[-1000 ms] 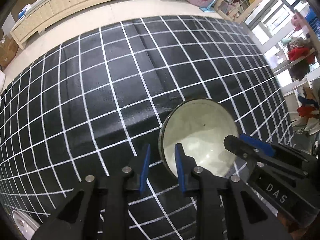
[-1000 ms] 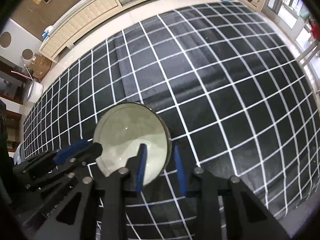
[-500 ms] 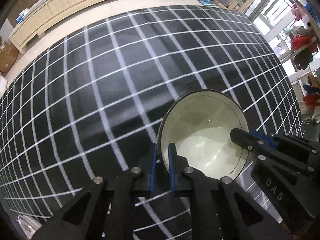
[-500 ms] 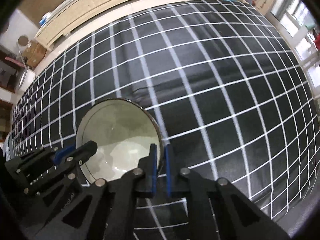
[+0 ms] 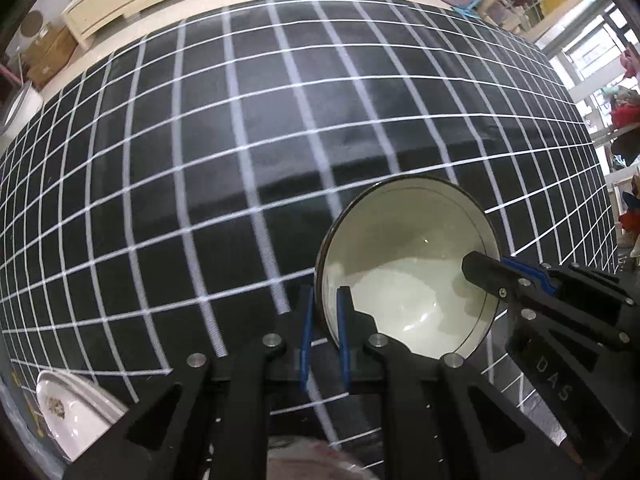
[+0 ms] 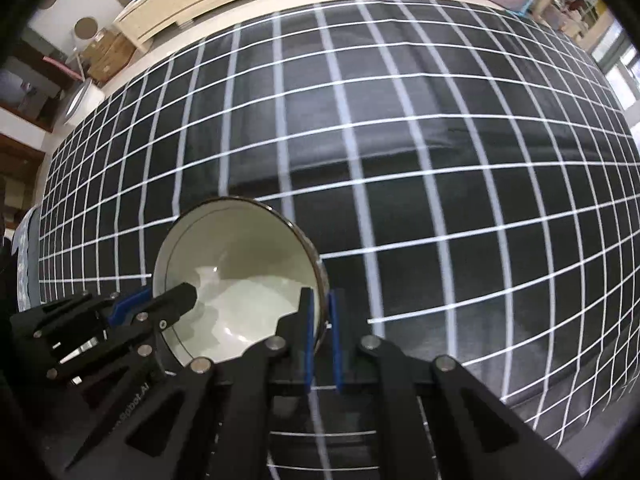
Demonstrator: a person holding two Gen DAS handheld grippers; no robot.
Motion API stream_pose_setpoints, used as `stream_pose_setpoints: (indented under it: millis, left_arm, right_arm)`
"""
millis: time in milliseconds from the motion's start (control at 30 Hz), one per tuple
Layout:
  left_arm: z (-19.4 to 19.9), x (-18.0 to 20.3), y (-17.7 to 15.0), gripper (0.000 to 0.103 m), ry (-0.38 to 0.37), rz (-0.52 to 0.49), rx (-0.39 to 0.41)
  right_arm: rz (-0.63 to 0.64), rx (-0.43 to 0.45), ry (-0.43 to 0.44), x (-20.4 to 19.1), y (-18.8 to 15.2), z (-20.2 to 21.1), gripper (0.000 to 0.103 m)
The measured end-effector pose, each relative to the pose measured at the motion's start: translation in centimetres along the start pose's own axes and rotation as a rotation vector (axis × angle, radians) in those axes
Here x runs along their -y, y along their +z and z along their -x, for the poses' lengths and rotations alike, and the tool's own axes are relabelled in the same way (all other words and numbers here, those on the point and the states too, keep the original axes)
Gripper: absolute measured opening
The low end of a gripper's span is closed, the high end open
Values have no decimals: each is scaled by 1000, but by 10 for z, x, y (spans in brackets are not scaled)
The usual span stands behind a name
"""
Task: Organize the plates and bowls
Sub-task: 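Carry the patterned bowl over and nest it into the white bowls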
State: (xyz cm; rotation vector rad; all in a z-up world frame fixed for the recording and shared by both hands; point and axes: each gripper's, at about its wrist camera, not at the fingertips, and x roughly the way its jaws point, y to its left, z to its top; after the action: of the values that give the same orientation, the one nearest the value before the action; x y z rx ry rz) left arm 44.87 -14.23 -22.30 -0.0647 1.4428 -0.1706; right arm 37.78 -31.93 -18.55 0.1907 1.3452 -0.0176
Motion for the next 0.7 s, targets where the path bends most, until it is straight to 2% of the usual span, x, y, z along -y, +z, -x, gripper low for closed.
stream_pose_setpoints:
  millis: [333, 567, 700]
  left_arm:
    - [10, -100, -44, 10, -3, 55, -8]
    - [10, -138, -60, 12, -28, 68, -5]
    - [5, -169, -58, 11, -30, 80, -9]
  right_arm:
    - [58, -31, -7, -63, -28, 1, 11]
    - [73, -32, -27, -117, -30, -3, 11]
    - [42, -59, -5, -108, -27, -14, 11]
